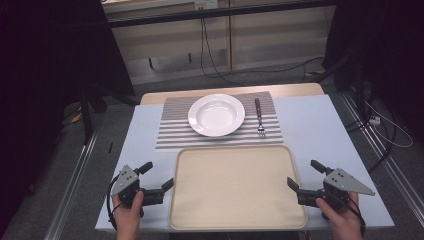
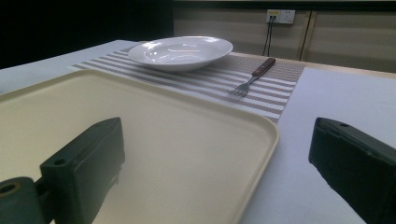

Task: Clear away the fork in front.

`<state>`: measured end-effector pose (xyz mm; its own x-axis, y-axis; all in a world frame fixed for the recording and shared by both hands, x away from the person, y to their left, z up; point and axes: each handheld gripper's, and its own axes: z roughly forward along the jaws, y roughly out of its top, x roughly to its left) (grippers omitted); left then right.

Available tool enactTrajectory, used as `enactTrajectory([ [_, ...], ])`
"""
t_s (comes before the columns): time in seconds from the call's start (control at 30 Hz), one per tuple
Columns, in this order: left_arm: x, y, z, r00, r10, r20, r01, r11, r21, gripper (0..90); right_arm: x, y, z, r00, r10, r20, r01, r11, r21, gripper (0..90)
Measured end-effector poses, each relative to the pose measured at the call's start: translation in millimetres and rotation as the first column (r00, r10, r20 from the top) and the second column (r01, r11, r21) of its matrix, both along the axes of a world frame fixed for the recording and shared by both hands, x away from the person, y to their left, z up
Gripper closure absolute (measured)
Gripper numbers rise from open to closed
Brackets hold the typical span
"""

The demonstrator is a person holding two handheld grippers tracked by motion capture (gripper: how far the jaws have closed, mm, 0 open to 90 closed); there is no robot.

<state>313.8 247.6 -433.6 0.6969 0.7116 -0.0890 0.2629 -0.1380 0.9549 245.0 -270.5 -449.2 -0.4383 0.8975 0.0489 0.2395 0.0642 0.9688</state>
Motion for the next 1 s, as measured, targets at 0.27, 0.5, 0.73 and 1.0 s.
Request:
enactTrajectory([
  [0.27, 0.0, 0.8, 0.0, 1.0, -0.001, 0.0, 0.001, 1.0, 0.002, 2.0, 2.9, 2.8, 0.5, 0.9998, 0.016, -0.011, -0.016, 1.0, -0.023, 3.3],
  [0.5, -0.5, 1.8, 0.9, 1.0, -0.004, 0.006, 0.004, 1.0, -0.002, 2.0, 17.7, 1.4, 10.2, 0.9999, -0.015, -0.006, 0.015, 0.998, -0.055, 3.3],
  [0.73, 0.6, 4.2, 0.6, 1.0, 0.002, -0.003, -0.002, 1.0, -0.007, 2.0, 45.8, 2.0, 17.3, 0.9995, -0.03, -0.003, 0.03, 0.996, -0.079, 3.6],
  [1.0, 2.0, 3.5, -0.7, 0.9999, -0.002, -0.012, 0.002, 1.0, -0.003, 2.0, 82.4, 8.5, 24.8, 0.9993, -0.032, -0.017, 0.03, 0.996, -0.088, 3.7],
])
